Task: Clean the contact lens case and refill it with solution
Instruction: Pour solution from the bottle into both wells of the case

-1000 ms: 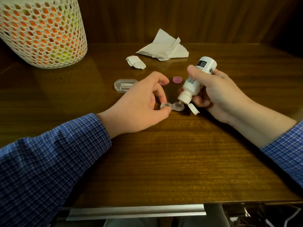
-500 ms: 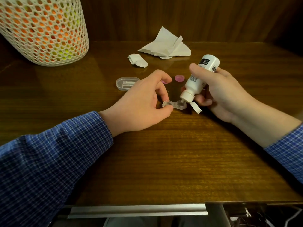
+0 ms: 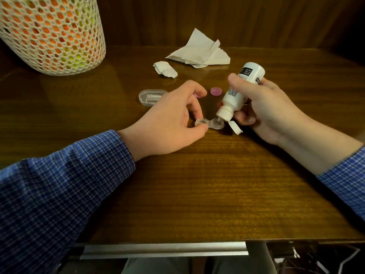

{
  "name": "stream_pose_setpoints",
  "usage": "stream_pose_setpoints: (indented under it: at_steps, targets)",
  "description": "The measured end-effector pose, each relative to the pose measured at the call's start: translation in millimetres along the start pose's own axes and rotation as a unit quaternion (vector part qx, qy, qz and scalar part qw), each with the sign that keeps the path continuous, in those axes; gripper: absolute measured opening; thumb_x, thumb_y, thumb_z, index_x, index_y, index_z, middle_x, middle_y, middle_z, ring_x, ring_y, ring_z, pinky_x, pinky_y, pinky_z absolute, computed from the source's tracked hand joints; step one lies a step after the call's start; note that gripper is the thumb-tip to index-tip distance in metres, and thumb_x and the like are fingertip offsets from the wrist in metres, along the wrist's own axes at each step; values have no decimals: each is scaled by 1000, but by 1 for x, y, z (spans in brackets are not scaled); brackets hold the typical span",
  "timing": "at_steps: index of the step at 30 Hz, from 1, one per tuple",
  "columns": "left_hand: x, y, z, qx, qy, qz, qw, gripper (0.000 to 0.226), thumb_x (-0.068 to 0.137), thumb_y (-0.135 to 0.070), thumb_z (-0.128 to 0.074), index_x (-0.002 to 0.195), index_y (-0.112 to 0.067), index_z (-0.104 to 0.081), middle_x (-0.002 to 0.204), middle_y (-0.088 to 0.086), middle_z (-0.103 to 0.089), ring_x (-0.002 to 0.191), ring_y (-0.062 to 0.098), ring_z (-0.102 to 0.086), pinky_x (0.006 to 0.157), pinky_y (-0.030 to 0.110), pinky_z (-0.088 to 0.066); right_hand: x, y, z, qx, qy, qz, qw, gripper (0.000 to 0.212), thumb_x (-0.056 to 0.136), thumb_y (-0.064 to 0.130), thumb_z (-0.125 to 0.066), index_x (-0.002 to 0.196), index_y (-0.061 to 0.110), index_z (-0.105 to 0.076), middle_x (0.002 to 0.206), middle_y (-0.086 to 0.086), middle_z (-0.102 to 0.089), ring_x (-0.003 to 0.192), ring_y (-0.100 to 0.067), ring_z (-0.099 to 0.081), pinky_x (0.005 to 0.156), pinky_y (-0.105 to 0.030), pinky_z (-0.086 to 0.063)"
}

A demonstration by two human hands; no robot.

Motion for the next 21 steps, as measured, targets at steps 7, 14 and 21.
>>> stream_pose_setpoints:
  at_steps: [7,14,21]
  targets:
    - [0,0,0,2,-1,-2,1000,63,88,-22,-78,142,-23,-46,92,-9,-68,56,12,-62,53,30,-58,-1,1,0,7,5,3,1000,26,98,34,-68,110,19,-50,72,0,-77,42,-7,-58,34,-15,-35]
    - [0,0,0,4,-1,-2,1000,63,88,-22,-78,142,-23,-46,92,-10,-68,57,14,-63,54,25,-57,0,1,0,7,13,6,1000,25,98,34,-67,108,18,-50,70,2,-76,41,-7,-55,34,-14,-34]
    - [0,0,0,3,0,1,1000,63,88,-21,-78,142,-23,-46,92,-10,-69,58,14,-64,55,21,-56,3,-1,7,17,-20,-7,1000,29,97,39,-68,105,17,-51,74,-4,-72,40,-9,-49,33,-15,-33]
Point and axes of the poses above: each hand's wrist, its own x-axis towards the middle knuckle, its own z-axis out of the back of the hand, y = z × x, the point moved 9 cm from there along x, towards the middle knuckle
